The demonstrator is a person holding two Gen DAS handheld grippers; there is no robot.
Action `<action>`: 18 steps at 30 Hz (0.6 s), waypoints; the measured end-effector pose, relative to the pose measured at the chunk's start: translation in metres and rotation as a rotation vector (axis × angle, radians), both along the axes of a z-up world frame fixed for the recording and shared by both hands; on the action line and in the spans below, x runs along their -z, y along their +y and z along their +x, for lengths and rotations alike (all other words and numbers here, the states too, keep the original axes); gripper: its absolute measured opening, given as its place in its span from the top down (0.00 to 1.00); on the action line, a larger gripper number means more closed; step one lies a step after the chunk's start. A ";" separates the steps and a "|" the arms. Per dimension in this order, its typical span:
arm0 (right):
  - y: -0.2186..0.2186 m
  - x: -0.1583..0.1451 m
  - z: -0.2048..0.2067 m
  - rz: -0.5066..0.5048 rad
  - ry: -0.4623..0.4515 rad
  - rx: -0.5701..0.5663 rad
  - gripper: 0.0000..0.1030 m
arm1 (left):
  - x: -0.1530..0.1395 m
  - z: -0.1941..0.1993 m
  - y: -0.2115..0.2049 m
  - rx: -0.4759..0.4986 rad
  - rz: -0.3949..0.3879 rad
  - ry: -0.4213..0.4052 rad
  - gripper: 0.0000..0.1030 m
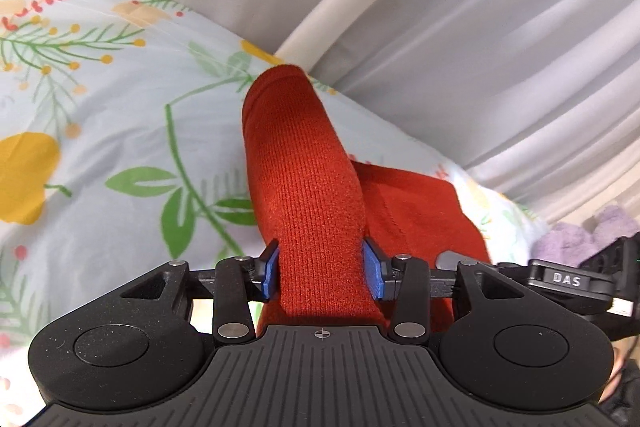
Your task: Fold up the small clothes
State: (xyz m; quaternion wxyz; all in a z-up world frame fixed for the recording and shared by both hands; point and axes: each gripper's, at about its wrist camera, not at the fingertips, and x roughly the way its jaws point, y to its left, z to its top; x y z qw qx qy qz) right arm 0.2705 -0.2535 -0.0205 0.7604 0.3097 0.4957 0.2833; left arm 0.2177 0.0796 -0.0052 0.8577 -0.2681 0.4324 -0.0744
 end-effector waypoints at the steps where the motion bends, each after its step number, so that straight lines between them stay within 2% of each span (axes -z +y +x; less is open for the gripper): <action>1: 0.000 0.002 0.000 -0.014 -0.005 0.004 0.74 | 0.002 -0.001 0.001 -0.021 0.018 -0.001 0.51; 3: -0.002 0.001 -0.006 -0.080 -0.040 0.019 0.69 | 0.002 -0.007 0.004 -0.076 0.080 -0.001 0.50; 4: -0.001 -0.001 -0.008 -0.155 -0.077 0.039 0.63 | 0.001 -0.012 0.006 -0.104 0.118 -0.016 0.52; 6: -0.001 -0.008 -0.021 -0.343 -0.181 0.115 0.59 | -0.003 -0.028 0.010 -0.149 0.193 -0.052 0.52; 7: -0.004 -0.010 -0.030 -0.368 -0.211 0.141 0.59 | -0.003 -0.036 0.011 -0.161 0.217 -0.064 0.50; 9: -0.015 -0.011 -0.051 -0.293 -0.209 0.167 0.58 | 0.001 -0.049 0.013 -0.180 0.232 -0.051 0.49; 11: -0.021 -0.005 -0.070 -0.220 -0.190 0.151 0.56 | 0.008 -0.058 0.013 -0.212 0.208 -0.036 0.45; 13: -0.011 0.006 -0.085 -0.217 -0.181 0.127 0.55 | 0.014 -0.066 0.012 -0.235 0.196 -0.044 0.43; 17: 0.006 0.020 -0.102 -0.202 -0.182 0.097 0.55 | 0.011 -0.075 0.005 -0.236 0.231 -0.063 0.42; 18: 0.014 0.020 -0.103 -0.215 -0.203 0.086 0.60 | 0.010 -0.076 0.003 -0.232 0.235 -0.064 0.42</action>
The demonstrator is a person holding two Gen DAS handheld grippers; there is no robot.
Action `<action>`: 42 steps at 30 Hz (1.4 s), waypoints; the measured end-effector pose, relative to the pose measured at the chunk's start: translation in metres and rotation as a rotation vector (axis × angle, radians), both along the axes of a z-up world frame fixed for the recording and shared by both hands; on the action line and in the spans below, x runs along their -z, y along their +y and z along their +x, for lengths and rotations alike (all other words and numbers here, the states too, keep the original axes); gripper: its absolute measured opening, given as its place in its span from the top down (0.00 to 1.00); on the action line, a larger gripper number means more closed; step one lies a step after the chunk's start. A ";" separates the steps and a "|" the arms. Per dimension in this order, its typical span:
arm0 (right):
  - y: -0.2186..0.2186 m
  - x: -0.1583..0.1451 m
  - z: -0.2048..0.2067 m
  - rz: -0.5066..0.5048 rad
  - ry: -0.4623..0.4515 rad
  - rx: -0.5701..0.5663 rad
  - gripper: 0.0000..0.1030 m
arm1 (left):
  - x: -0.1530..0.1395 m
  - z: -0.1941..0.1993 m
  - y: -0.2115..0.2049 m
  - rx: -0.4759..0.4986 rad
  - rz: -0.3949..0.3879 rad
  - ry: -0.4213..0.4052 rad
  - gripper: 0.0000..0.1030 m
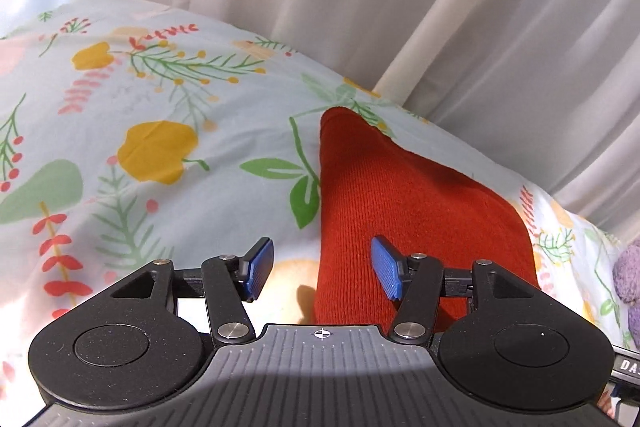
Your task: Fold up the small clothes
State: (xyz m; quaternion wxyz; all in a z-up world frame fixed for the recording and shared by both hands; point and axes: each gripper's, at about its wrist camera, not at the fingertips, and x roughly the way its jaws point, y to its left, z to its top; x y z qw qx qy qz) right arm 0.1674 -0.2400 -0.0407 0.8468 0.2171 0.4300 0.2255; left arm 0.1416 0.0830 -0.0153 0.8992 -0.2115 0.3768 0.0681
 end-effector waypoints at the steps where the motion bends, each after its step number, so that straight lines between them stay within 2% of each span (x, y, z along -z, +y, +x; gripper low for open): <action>1: 0.004 -0.002 -0.002 -0.021 -0.019 -0.020 0.74 | 0.000 -0.001 -0.001 0.000 0.004 0.000 0.42; 3: 0.011 -0.006 -0.005 -0.070 -0.040 -0.046 0.84 | 0.000 -0.002 -0.005 0.006 0.021 0.013 0.41; 6: 0.017 0.000 -0.002 -0.175 -0.045 -0.035 0.86 | 0.004 0.000 -0.009 0.028 0.096 0.043 0.34; 7: 0.017 0.003 -0.002 -0.182 -0.049 -0.035 0.87 | 0.004 0.000 -0.009 0.030 0.124 0.053 0.31; 9: 0.017 0.002 -0.001 -0.187 -0.049 -0.035 0.87 | -0.001 0.000 -0.004 0.019 0.133 0.070 0.32; 11: 0.017 -0.005 0.002 -0.194 -0.042 -0.045 0.82 | -0.006 0.001 0.005 -0.009 0.116 0.085 0.34; 13: 0.014 -0.015 0.003 -0.214 -0.077 -0.037 0.69 | -0.010 0.005 0.014 -0.052 0.088 0.076 0.34; 15: 0.013 -0.026 0.008 -0.216 -0.117 0.001 0.67 | -0.015 0.016 0.017 -0.099 0.076 0.078 0.34; 18: 0.030 -0.033 0.030 -0.144 -0.110 0.000 0.64 | -0.022 0.047 0.010 -0.141 0.077 0.052 0.32; 19: 0.043 -0.034 0.037 -0.125 -0.127 -0.017 0.55 | -0.022 0.059 0.006 -0.151 0.079 0.045 0.30; 21: 0.070 -0.032 0.056 -0.131 -0.157 -0.046 0.43 | -0.018 0.085 -0.003 -0.159 0.083 0.042 0.27; 27: 0.107 -0.003 0.112 -0.255 -0.166 0.079 0.42 | 0.019 0.131 -0.021 -0.174 0.150 0.041 0.23; 30: 0.104 0.017 0.118 -0.324 -0.234 0.095 0.41 | 0.035 0.136 -0.022 -0.196 0.142 0.070 0.19; 32: 0.094 0.020 0.118 -0.304 -0.270 0.127 0.42 | 0.039 0.137 -0.022 -0.205 0.147 0.068 0.16; 34: 0.087 0.022 0.123 -0.278 -0.255 0.143 0.42 | 0.043 0.139 -0.019 -0.207 0.133 0.077 0.16; 40: 0.097 0.023 0.124 -0.337 -0.274 0.120 0.41 | 0.042 0.138 -0.018 -0.219 0.139 0.081 0.12; 42: 0.099 0.022 0.124 -0.341 -0.274 0.111 0.39 | 0.037 0.130 -0.017 -0.200 0.112 0.106 0.12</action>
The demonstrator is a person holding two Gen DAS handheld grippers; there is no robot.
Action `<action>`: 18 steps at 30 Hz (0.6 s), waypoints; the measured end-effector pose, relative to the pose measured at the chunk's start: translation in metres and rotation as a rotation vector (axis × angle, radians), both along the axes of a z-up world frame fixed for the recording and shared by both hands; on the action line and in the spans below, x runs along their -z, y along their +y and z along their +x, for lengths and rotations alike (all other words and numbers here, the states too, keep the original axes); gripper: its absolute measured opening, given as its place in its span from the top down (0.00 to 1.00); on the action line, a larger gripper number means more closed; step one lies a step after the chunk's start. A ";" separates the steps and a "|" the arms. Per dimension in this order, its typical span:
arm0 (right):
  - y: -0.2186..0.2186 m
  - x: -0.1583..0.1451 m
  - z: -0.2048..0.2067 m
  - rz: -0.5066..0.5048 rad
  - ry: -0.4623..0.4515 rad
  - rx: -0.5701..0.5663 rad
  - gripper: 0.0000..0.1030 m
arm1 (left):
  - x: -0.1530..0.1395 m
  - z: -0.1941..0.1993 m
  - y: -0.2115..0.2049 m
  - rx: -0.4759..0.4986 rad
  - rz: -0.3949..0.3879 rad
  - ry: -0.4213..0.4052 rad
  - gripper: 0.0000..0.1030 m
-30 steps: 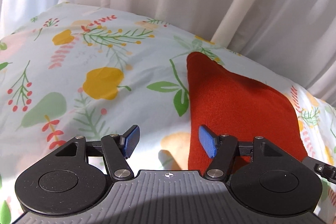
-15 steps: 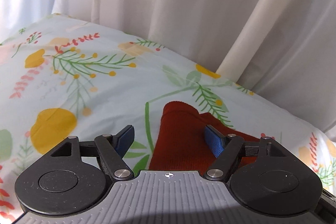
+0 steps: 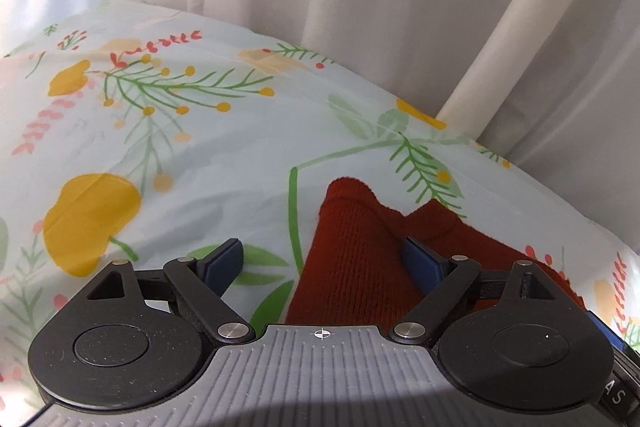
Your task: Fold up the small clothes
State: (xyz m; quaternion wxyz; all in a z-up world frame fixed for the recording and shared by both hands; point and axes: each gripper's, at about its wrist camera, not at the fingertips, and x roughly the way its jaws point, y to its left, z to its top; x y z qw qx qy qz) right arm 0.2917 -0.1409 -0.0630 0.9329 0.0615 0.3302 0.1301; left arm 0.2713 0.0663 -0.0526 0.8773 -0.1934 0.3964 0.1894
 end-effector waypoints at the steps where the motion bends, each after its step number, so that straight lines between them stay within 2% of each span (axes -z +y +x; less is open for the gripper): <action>1: 0.000 -0.001 -0.001 0.003 0.002 -0.009 0.36 | -0.005 -0.008 0.000 0.011 -0.016 0.013 0.12; 4: -0.002 -0.013 -0.015 0.003 0.034 -0.076 0.33 | -0.032 -0.051 0.002 0.090 -0.038 -0.039 0.12; 7: -0.011 -0.028 -0.062 -0.038 0.027 -0.189 0.32 | -0.048 -0.102 -0.002 0.116 0.020 -0.060 0.09; 8: -0.016 -0.030 -0.081 -0.065 0.027 -0.204 0.31 | -0.047 -0.114 -0.005 0.124 0.045 -0.052 0.09; 10: -0.025 -0.027 -0.114 -0.127 0.042 -0.223 0.22 | -0.037 -0.129 -0.009 0.146 0.075 0.014 0.08; 11: -0.029 -0.023 -0.125 -0.154 0.068 -0.220 0.21 | -0.032 -0.138 -0.010 0.156 0.075 0.016 0.07; 12: -0.036 -0.020 -0.134 -0.146 0.090 -0.212 0.20 | -0.029 -0.147 -0.010 0.162 0.065 -0.001 0.06; 15: -0.052 -0.016 -0.147 -0.110 0.165 -0.180 0.19 | -0.028 -0.167 -0.015 0.186 0.039 0.046 0.05; 18: -0.056 -0.022 -0.159 -0.156 0.215 -0.189 0.13 | -0.031 -0.180 -0.028 0.244 0.076 0.111 0.05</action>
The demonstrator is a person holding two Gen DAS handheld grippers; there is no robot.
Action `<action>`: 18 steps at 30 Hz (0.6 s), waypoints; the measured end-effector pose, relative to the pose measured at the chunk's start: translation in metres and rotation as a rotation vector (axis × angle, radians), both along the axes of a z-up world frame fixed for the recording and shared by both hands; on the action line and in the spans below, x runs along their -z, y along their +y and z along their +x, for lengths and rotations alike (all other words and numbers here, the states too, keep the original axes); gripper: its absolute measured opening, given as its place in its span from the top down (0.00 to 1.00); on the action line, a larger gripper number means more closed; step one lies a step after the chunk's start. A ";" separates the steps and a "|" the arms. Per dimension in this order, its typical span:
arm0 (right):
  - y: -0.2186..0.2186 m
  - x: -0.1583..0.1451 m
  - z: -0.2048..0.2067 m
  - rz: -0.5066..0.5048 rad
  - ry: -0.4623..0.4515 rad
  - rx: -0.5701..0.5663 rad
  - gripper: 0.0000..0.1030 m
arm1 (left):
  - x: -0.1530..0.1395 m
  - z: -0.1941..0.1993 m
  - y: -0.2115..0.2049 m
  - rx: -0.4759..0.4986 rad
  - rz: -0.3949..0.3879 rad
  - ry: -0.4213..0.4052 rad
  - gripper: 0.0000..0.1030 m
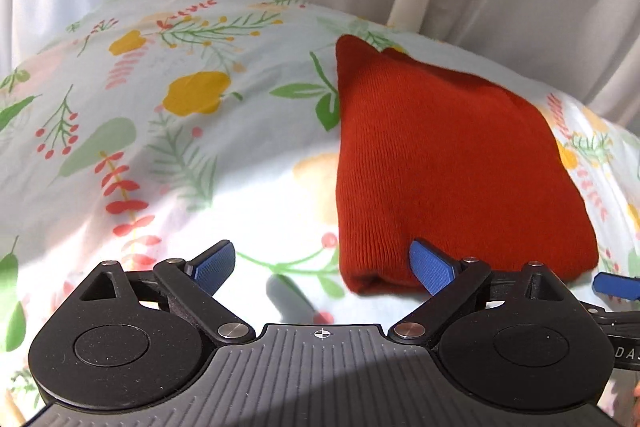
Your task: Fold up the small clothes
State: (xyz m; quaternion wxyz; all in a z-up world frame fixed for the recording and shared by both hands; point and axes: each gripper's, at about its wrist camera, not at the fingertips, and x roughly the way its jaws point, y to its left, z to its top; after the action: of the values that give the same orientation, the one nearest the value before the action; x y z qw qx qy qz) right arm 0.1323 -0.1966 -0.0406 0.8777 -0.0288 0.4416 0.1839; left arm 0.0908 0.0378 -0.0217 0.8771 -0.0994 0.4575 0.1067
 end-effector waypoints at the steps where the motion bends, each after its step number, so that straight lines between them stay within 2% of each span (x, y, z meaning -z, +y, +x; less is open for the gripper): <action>1: 0.000 -0.001 -0.004 -0.015 0.041 -0.011 0.11 | -0.001 -0.003 -0.004 0.002 0.013 0.030 0.05; 4: -0.002 -0.001 -0.019 -0.012 0.154 -0.026 0.06 | 0.000 -0.007 -0.009 -0.030 0.045 0.151 0.05; 5: -0.002 -0.002 -0.024 -0.010 0.174 -0.020 0.05 | 0.000 -0.008 -0.008 -0.030 0.044 0.163 0.05; 8: 0.002 -0.013 -0.031 -0.034 0.153 -0.023 0.04 | -0.007 -0.013 -0.009 -0.047 0.044 0.155 0.05; 11: 0.009 -0.024 -0.033 -0.085 0.098 -0.010 0.04 | -0.017 -0.015 -0.014 -0.032 0.057 0.150 0.01; 13: 0.011 -0.029 -0.033 -0.100 0.093 0.012 0.04 | -0.022 -0.013 -0.019 -0.006 0.065 0.161 0.01; 15: 0.014 -0.032 -0.029 -0.104 0.119 0.024 0.04 | -0.026 -0.013 -0.021 0.015 0.053 0.157 0.01; 18: 0.018 -0.030 -0.018 -0.133 0.233 0.032 0.04 | -0.027 -0.013 -0.022 0.027 0.011 0.164 0.01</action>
State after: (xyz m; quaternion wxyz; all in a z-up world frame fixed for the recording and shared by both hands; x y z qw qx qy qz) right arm 0.1143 -0.1784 -0.0108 0.8195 -0.0581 0.5521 0.1421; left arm 0.0781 0.0155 0.0054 0.8385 -0.0795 0.5288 0.1052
